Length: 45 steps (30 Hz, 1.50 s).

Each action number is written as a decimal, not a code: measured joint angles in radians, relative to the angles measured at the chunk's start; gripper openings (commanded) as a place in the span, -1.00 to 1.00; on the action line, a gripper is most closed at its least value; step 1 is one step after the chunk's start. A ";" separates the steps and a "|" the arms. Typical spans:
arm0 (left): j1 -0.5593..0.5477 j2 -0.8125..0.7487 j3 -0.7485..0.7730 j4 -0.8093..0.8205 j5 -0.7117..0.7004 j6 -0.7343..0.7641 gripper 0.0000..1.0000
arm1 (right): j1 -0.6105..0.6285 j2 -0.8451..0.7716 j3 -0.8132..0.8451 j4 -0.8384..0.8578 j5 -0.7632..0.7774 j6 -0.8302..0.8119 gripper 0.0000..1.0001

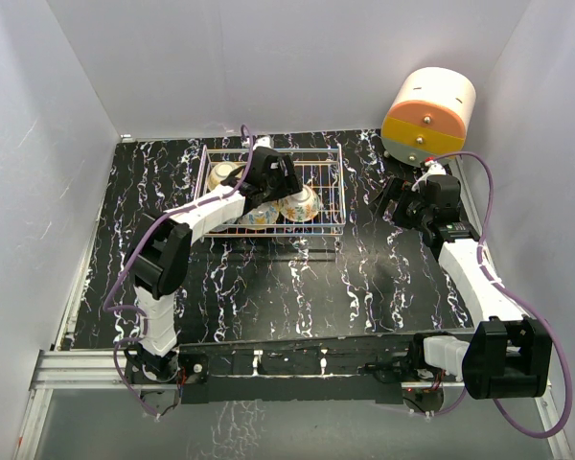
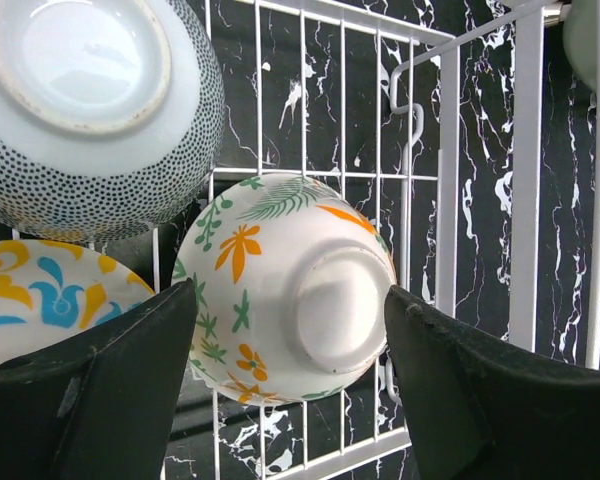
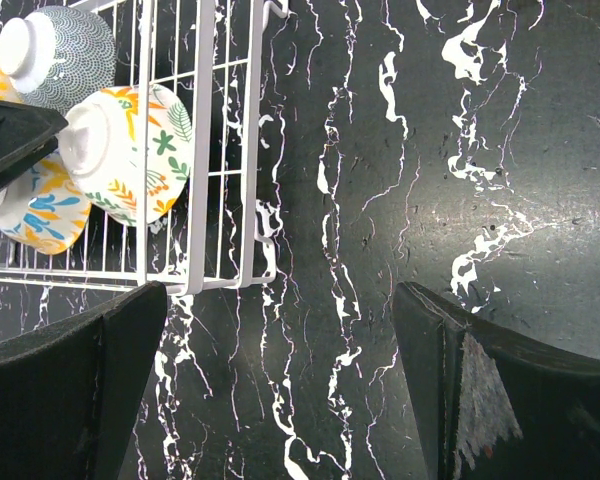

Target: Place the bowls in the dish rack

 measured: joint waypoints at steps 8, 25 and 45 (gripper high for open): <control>-0.012 0.000 0.038 0.005 0.001 0.021 0.49 | 0.000 -0.002 0.000 0.000 -0.003 0.000 1.00; -0.070 -0.024 0.121 -0.051 -0.035 0.147 0.94 | 0.000 -0.006 0.000 0.000 -0.053 0.010 0.98; -0.077 -0.755 -0.163 -0.291 -0.277 0.383 0.94 | 0.068 -0.010 0.042 -0.032 0.196 0.143 0.98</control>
